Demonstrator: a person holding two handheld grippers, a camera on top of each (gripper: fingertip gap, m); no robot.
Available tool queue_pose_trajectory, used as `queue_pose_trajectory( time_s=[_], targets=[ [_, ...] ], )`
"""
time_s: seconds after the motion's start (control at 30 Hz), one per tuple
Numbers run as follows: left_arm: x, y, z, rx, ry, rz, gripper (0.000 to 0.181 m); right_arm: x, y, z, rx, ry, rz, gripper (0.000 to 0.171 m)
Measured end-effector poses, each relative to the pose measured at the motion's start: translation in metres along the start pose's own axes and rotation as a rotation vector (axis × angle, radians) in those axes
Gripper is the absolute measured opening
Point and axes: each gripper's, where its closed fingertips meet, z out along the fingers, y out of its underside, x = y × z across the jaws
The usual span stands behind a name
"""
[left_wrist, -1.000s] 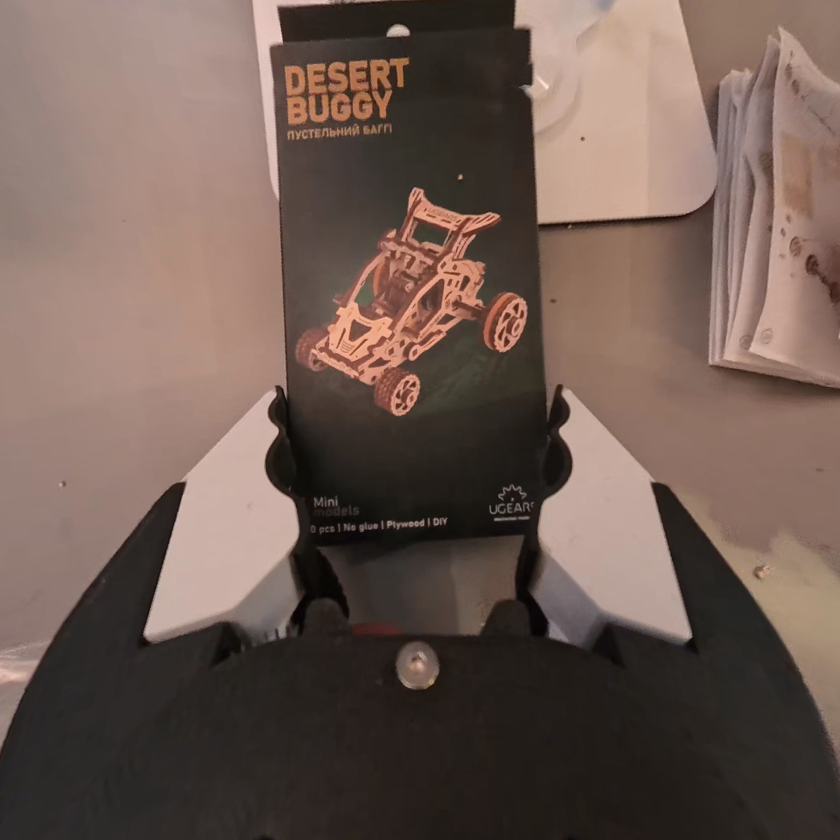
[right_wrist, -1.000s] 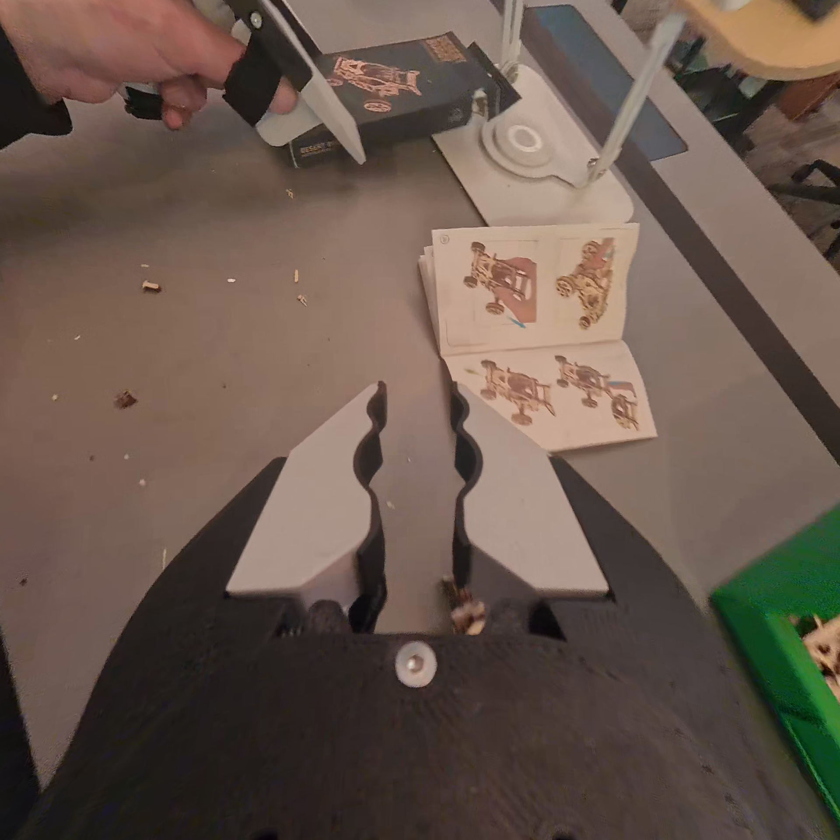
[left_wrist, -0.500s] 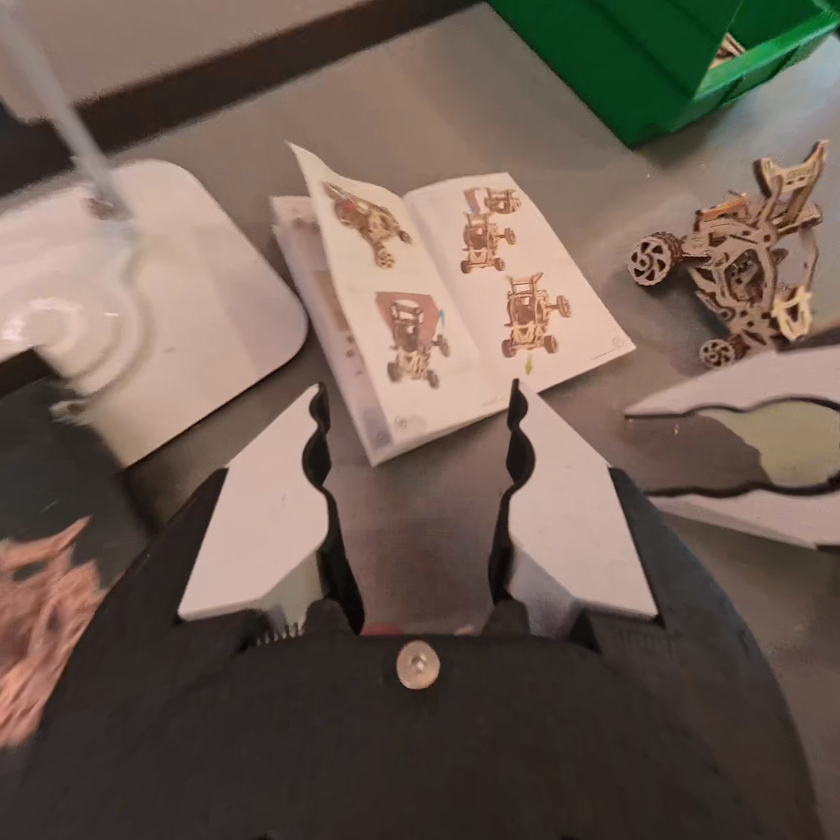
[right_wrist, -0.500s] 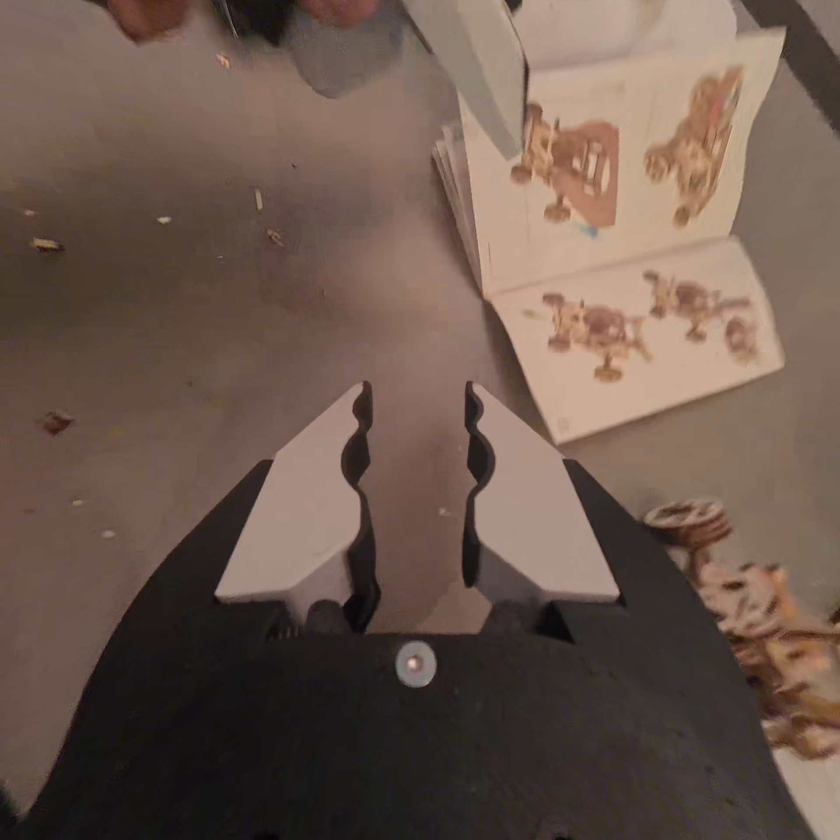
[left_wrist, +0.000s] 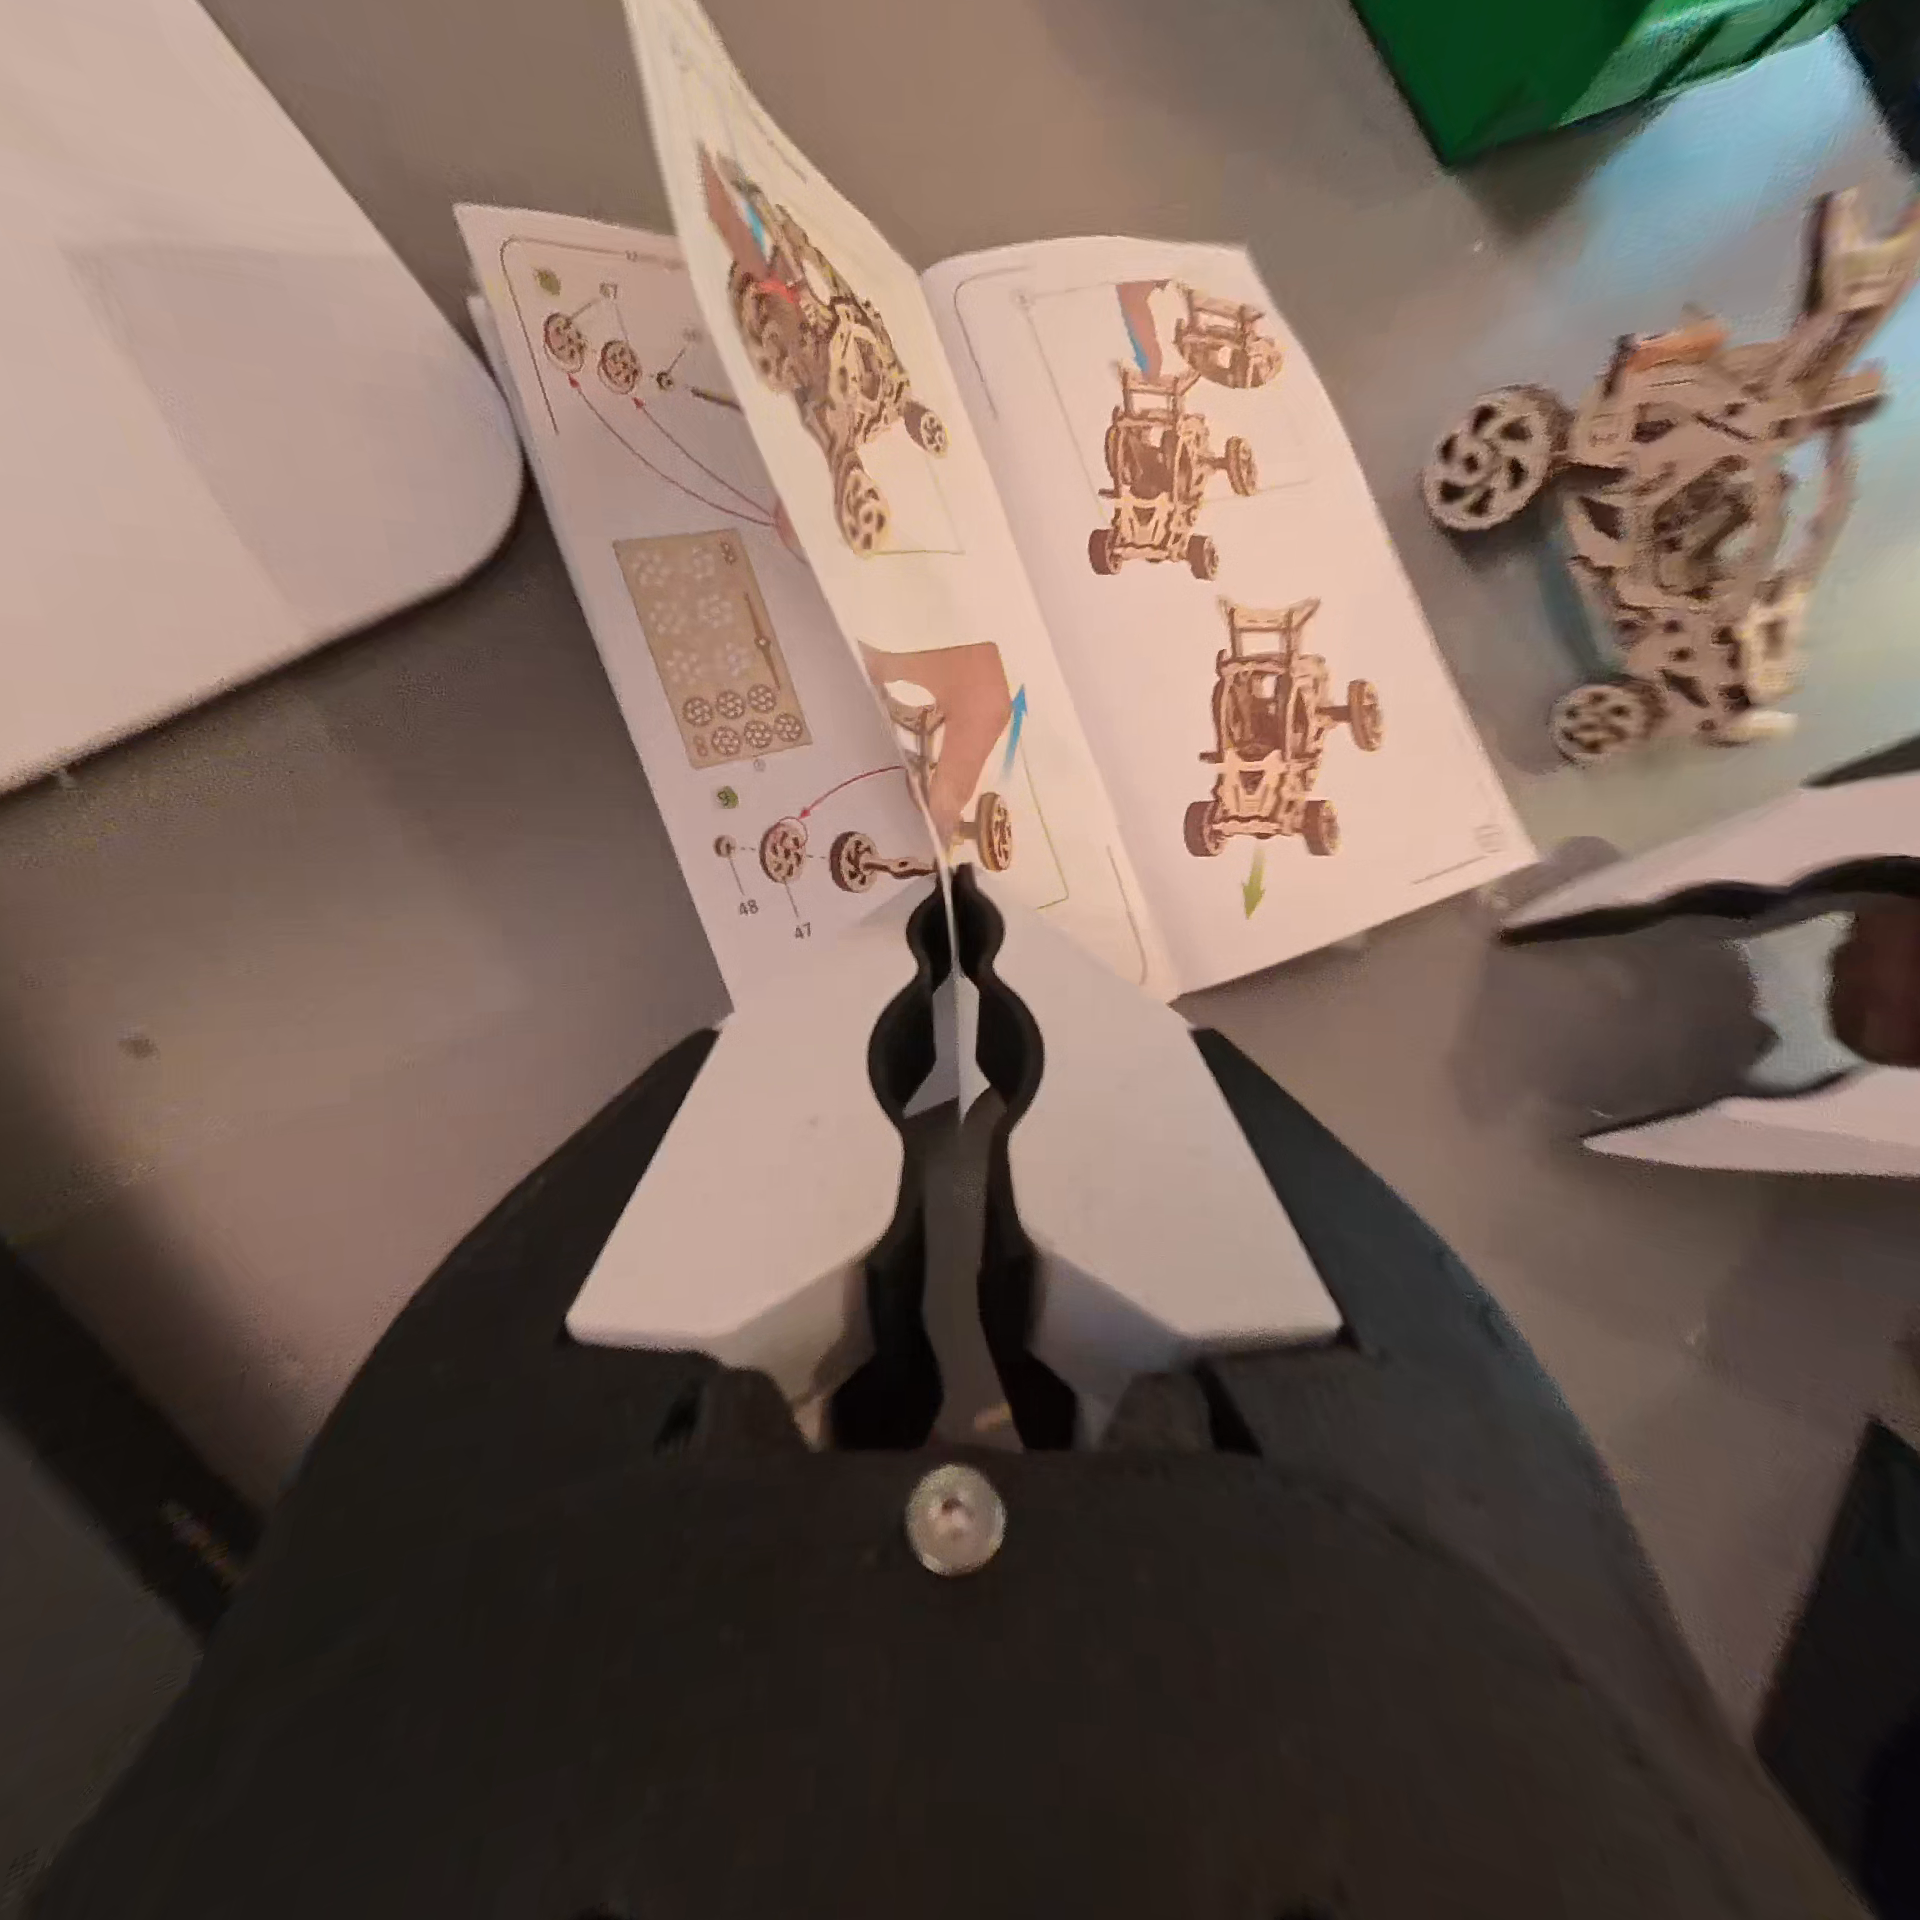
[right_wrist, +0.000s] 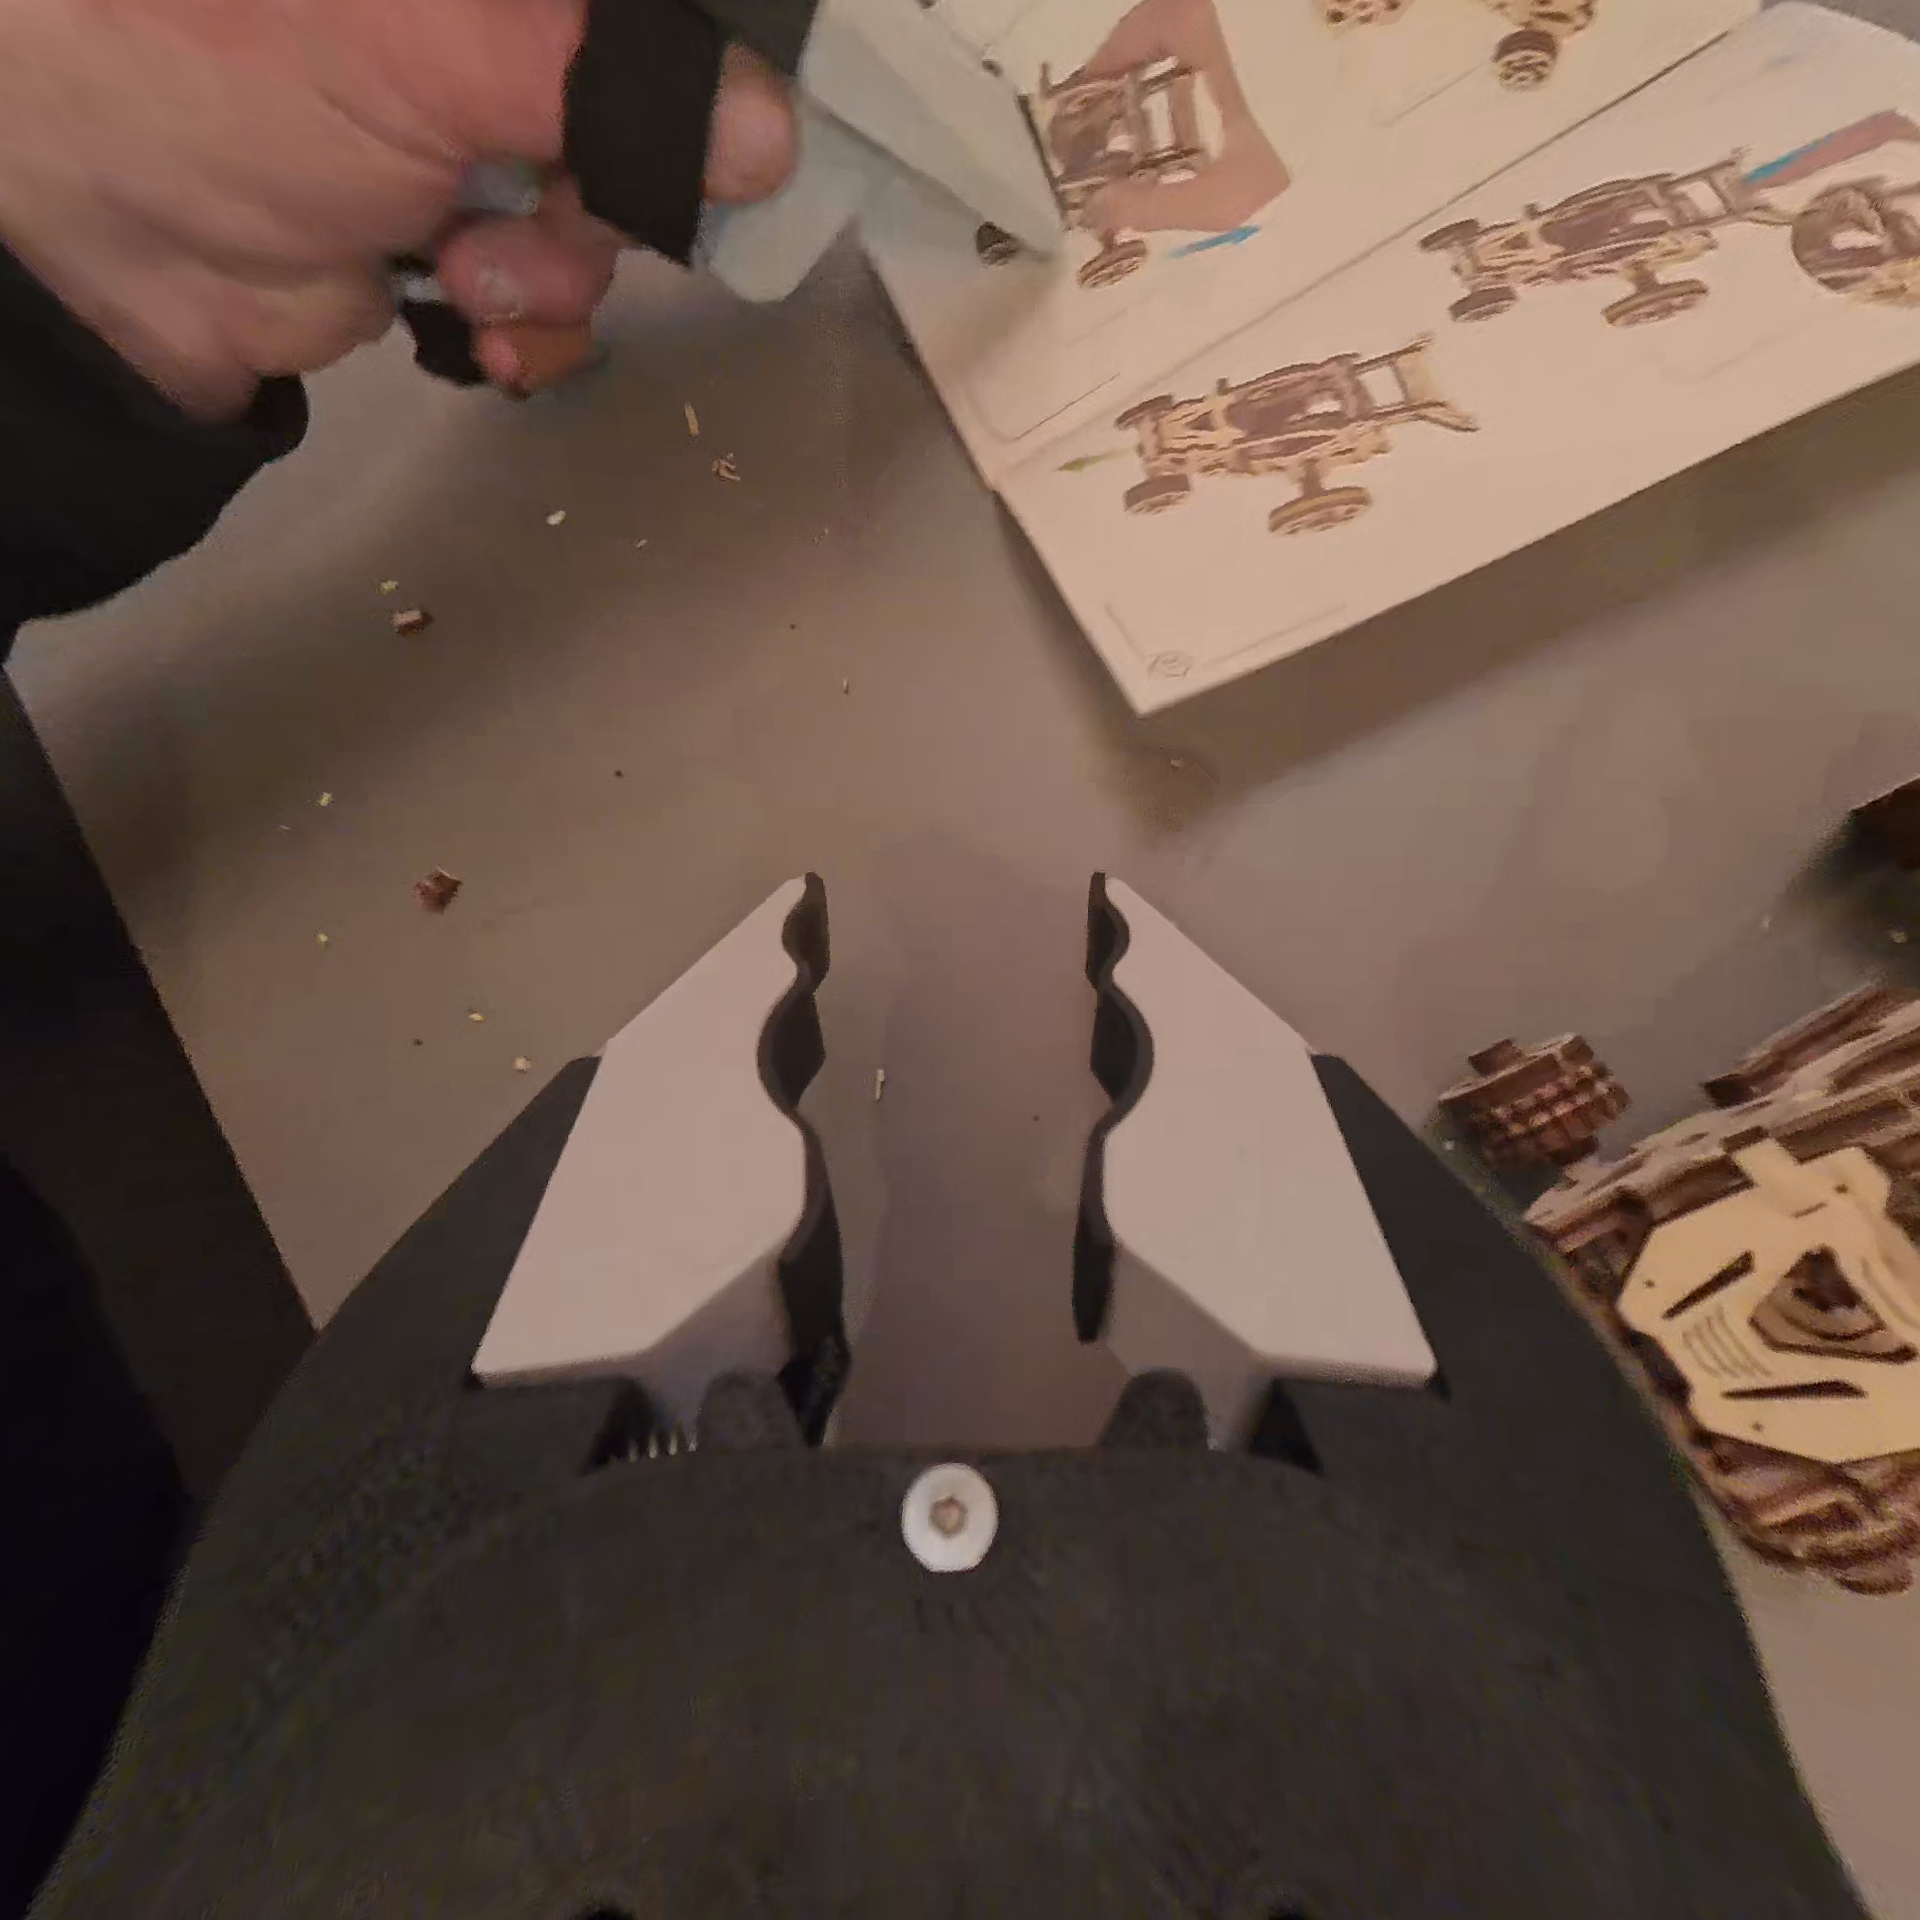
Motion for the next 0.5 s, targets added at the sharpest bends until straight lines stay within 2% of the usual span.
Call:
queue_pose_trajectory(
  time_s=[0.17,0.37,0.43,0.5],
  targets=[
    [0.013,0.028,-0.013,-0.016,0.067,-0.058,0.000,-0.005,-0.012,0.012,0.030,-0.017,0.000,0.046],
    [0.029,0.039,-0.015,-0.027,0.113,-0.053,0.000,-0.031,-0.078,0.028,0.192,-0.122,-0.139,0.051],
    [0.035,0.041,-0.016,-0.024,0.173,-0.085,0.005,-0.035,-0.080,0.047,0.113,-0.161,-0.211,0.057],
    [0.036,0.038,-0.020,0.010,0.213,-0.124,0.013,-0.042,-0.066,0.066,-0.048,-0.225,-0.248,0.061]
  ],
)
